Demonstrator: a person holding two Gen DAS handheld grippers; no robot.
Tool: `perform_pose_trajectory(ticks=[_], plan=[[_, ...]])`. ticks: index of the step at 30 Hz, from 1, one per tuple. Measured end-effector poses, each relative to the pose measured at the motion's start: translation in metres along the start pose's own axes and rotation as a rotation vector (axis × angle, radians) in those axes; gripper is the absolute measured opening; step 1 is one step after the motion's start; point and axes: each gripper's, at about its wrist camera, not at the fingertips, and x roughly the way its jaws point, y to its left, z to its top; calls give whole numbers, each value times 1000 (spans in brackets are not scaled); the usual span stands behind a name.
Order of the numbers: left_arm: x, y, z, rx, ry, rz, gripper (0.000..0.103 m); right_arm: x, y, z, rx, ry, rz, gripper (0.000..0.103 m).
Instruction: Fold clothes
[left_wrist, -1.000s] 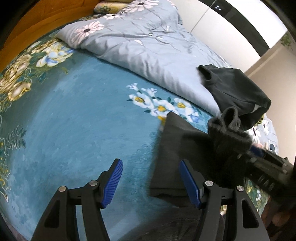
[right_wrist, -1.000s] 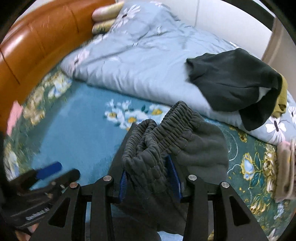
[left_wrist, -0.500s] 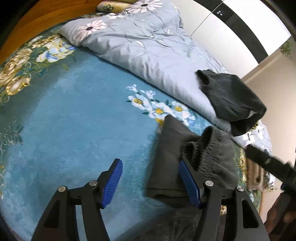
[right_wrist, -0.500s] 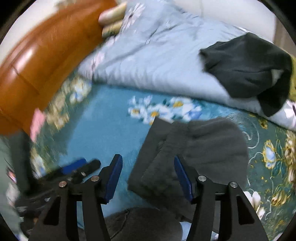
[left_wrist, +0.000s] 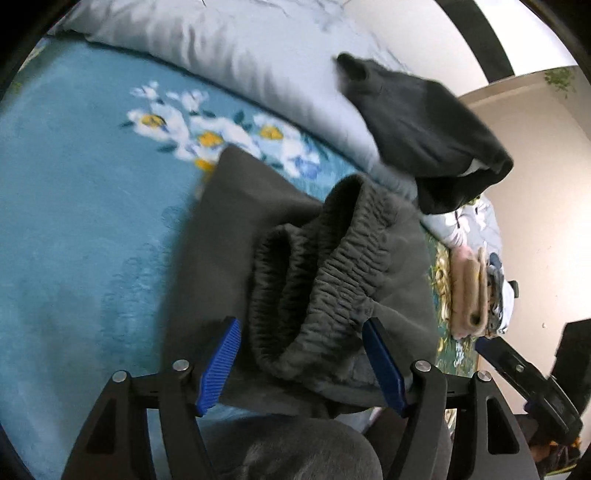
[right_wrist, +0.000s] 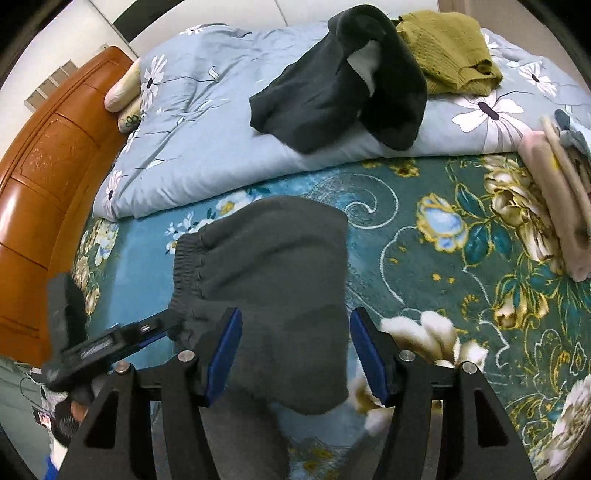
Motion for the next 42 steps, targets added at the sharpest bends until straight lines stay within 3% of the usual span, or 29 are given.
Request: perform_pose_trajectory(ticks=[10, 13, 15, 16, 22, 33, 37, 42], plan=[[8, -11, -6, -3, -36, 39, 69, -2, -2, -1, -7, 7, 14, 62], [8, -19, -7, 32, -47, 73, 55, 0, -1, -3, -5, 14, 20, 62], [6, -22, -7, 49, -59, 91, 40, 2, 0, -4, -7, 21, 20, 62], [3, -22, -7, 50, -72, 89, 28, 2, 0, -5, -6, 24, 20, 62], [-21, -20, -8, 64, -131, 54, 13, 2, -3, -6, 0, 30, 27, 62], [-21, -23, -9, 119, -112, 17, 16, 11, -2, -11, 5, 54, 43, 62], [-18, -29, 3, 152, -116, 15, 44, 12, -6, -11, 11, 59, 38, 62], [-5, -36, 20, 175, -93, 10, 51, 10, -10, -11, 21, 58, 29, 62]])
